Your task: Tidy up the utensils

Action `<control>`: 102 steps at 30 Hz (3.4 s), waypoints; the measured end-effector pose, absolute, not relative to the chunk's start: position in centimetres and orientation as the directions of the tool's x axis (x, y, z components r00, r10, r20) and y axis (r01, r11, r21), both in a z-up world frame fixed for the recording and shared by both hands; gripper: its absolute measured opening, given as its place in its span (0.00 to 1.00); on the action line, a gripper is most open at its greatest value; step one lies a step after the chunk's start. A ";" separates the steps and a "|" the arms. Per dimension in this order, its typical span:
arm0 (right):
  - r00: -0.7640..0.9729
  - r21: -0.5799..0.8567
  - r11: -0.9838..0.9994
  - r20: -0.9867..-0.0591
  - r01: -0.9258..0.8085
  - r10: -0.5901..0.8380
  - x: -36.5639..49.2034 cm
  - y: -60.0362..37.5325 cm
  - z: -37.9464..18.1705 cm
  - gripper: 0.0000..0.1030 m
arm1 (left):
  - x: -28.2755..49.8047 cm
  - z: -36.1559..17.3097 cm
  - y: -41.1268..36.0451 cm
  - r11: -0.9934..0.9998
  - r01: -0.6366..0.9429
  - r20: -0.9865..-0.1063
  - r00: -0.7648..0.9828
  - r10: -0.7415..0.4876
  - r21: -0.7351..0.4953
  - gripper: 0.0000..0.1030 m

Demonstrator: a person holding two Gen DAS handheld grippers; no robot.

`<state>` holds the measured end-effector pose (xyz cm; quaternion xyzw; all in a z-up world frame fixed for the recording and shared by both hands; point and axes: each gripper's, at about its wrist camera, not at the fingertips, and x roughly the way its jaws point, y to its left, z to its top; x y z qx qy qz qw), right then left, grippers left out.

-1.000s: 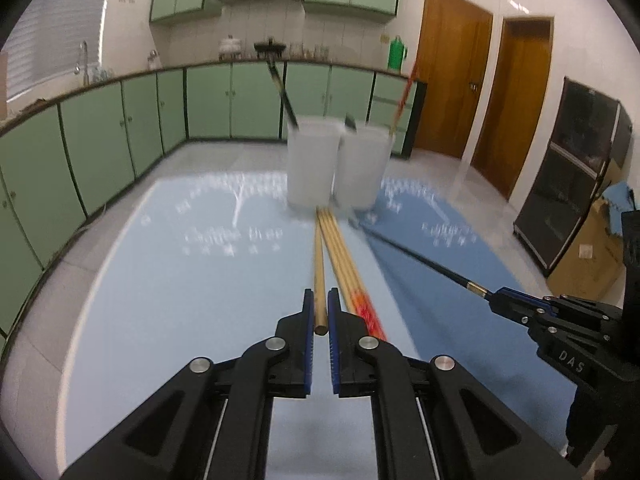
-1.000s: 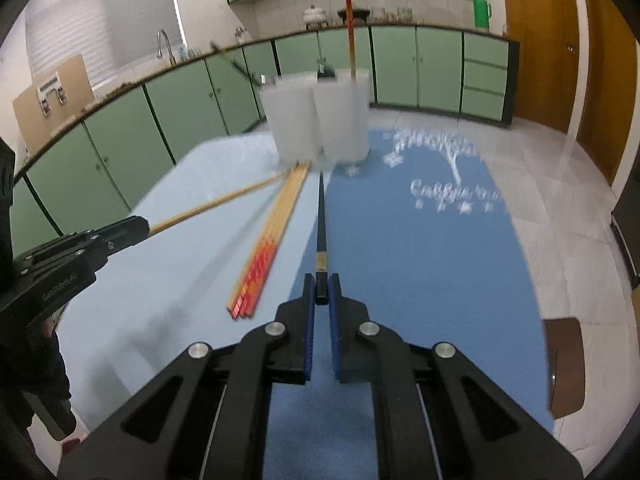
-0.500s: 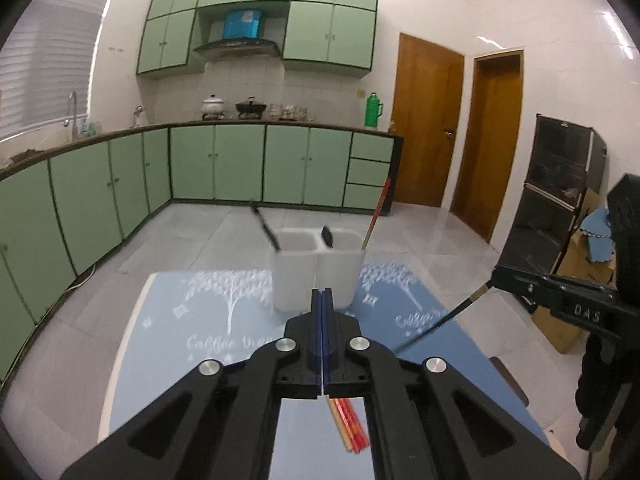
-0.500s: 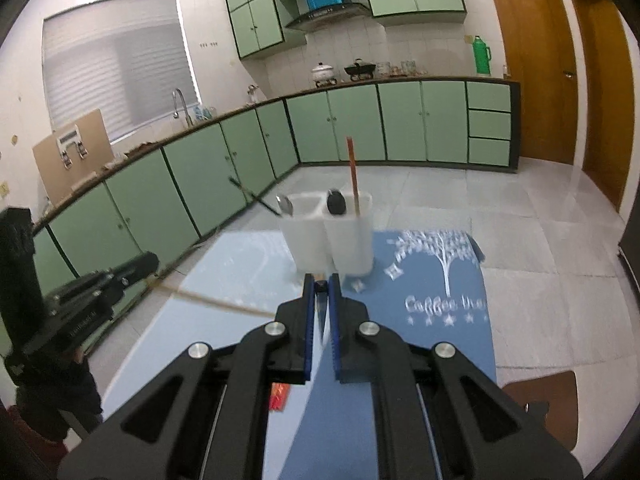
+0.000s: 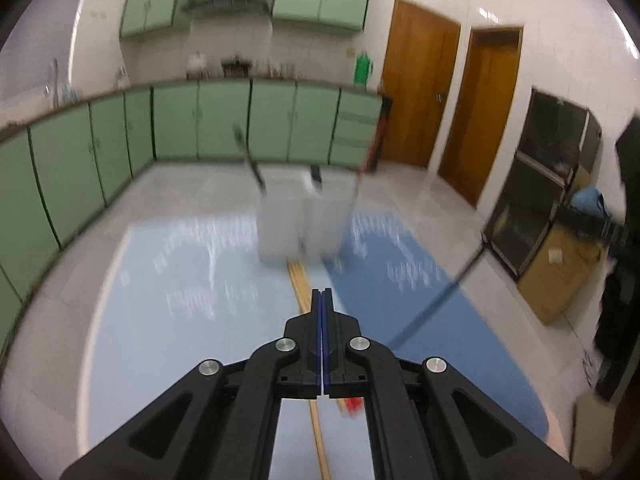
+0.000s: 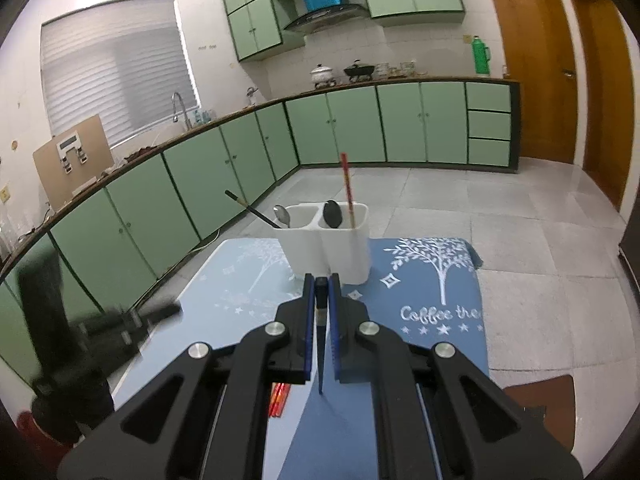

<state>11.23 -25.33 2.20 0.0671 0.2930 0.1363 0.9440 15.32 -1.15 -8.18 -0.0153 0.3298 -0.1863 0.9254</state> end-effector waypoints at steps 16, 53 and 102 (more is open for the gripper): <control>0.783 0.116 0.984 -0.595 -0.136 0.178 0.0 -25.1 -2.2 0.07 | 7.6 -18.8 -2.3 0.947 0.298 -0.774 0.569 -0.279 -0.122 0.28; 0.655 0.134 0.983 -0.733 -0.125 0.183 1.6 -23.1 -17.2 0.09 | 6.0 -20.7 -2.9 0.977 0.193 -0.715 0.670 -0.199 -0.091 0.13; 0.716 0.100 0.987 -0.679 -0.129 0.162 1.1 -23.9 -9.9 0.06 | 8.4 -16.8 -1.7 0.975 0.175 -0.715 0.664 -0.220 -0.137 0.06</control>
